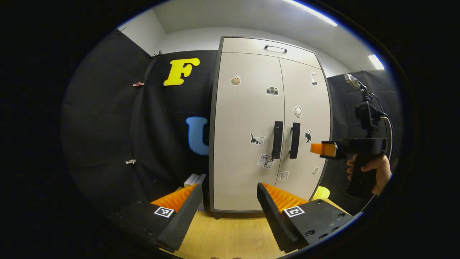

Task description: Open the right door of the double-door shoe cabinet with the right hand, and open the left door with the left hand.

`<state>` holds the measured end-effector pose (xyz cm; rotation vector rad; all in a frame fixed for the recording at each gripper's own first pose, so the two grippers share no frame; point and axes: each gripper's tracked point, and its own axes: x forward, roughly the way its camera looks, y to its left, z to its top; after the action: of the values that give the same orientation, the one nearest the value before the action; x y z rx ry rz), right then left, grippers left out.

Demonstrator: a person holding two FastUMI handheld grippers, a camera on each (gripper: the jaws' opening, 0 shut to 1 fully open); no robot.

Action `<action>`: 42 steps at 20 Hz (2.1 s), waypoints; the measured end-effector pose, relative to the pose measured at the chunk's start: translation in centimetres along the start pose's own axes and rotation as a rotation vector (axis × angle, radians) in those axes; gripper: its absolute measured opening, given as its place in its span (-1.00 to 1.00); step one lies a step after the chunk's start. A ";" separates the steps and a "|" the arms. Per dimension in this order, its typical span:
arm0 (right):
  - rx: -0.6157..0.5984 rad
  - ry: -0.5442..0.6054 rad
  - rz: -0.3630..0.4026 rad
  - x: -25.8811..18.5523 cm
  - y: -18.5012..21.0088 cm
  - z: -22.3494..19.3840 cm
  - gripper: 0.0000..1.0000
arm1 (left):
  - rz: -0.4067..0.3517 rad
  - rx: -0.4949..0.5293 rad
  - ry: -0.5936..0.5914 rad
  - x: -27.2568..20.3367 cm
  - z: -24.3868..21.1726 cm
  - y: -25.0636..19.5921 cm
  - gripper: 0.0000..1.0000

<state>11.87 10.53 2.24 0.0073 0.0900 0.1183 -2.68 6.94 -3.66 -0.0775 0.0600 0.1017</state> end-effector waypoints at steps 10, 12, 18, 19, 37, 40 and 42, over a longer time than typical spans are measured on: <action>0.025 0.004 0.042 8.5 2.6 0.6 0.95 | 0.152 -0.020 0.015 0.3 -0.7 3.5 0.89; 0.029 0.021 0.038 9.6 2.5 -0.1 0.95 | 0.180 -0.010 0.013 0.4 -0.8 4.0 0.90; -0.002 0.002 0.040 11.0 2.7 0.0 0.83 | 0.193 -0.035 0.045 0.6 -2.0 3.8 0.90; 0.001 0.002 0.040 11.1 2.6 0.1 0.61 | 0.188 -0.033 0.047 0.7 -2.1 3.7 0.90; 0.007 0.054 0.146 10.4 4.2 -0.6 -0.72 | 0.181 -0.019 0.039 -2.1 -2.4 3.9 0.89; 0.025 0.055 0.164 9.7 4.0 -0.4 -0.72 | 0.178 -0.014 0.041 -2.5 -2.3 3.8 0.89; 0.030 0.061 0.183 9.0 3.6 -0.3 -0.72 | 0.171 -0.005 0.043 -2.7 -2.2 3.4 0.89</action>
<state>20.28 15.21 1.16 0.0422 0.1524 0.3004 -5.87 9.83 -5.90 -0.0793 0.1098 0.2707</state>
